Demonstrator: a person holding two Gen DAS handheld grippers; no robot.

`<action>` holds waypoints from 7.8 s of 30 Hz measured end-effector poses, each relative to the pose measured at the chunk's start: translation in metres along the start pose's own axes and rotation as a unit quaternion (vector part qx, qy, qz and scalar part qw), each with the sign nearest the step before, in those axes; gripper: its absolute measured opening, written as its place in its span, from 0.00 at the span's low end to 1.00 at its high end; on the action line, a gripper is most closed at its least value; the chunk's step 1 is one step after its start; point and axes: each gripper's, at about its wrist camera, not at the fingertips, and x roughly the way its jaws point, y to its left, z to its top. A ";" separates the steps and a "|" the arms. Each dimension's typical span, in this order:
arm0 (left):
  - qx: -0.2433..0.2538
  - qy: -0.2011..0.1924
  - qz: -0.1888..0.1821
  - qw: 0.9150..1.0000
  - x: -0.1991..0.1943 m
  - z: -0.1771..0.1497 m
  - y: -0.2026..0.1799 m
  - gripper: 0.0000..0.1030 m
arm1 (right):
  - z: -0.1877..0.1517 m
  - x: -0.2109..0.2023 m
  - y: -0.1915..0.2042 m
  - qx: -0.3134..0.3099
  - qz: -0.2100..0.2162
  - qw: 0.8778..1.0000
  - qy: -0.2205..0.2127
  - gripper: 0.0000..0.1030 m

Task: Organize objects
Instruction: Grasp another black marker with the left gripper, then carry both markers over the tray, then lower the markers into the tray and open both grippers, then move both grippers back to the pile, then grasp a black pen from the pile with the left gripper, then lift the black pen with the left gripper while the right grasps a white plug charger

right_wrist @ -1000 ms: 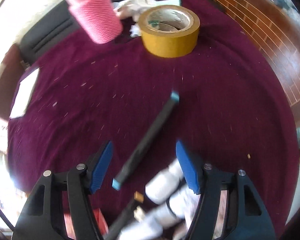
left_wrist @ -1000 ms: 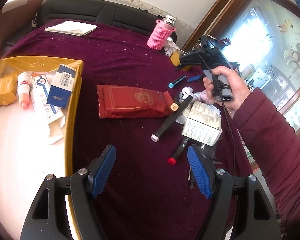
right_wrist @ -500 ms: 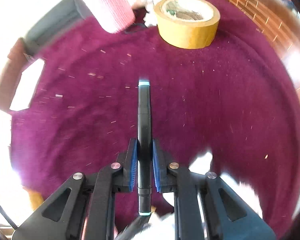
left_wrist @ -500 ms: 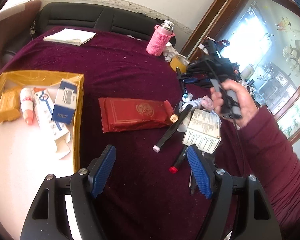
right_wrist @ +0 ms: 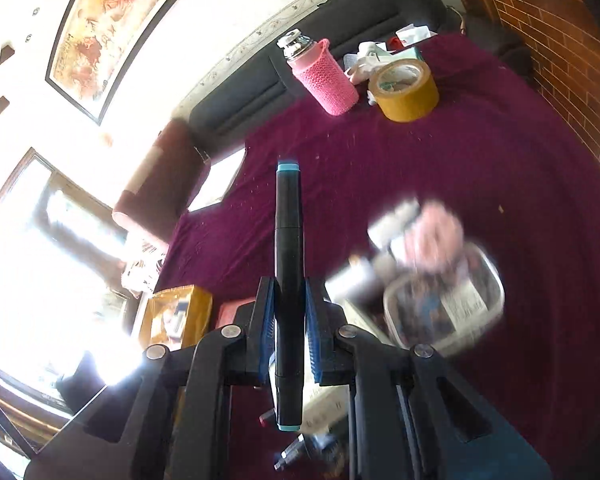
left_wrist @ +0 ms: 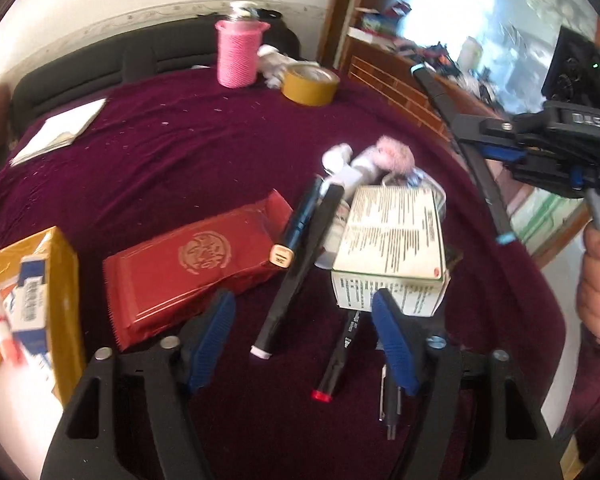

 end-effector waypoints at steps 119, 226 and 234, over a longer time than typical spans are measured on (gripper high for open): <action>-0.281 -0.112 0.052 0.952 -0.147 -0.108 0.122 0.60 | -0.136 0.094 0.175 -0.117 -0.026 0.992 -0.042 0.60; -0.154 -0.194 -0.018 0.969 -0.186 -0.139 0.146 0.11 | 0.034 0.136 -0.019 0.134 -0.271 0.947 0.106 0.61; -0.194 -0.188 -0.016 0.963 -0.177 -0.153 0.176 0.11 | 0.027 0.130 -0.015 0.123 -0.294 0.944 0.086 0.32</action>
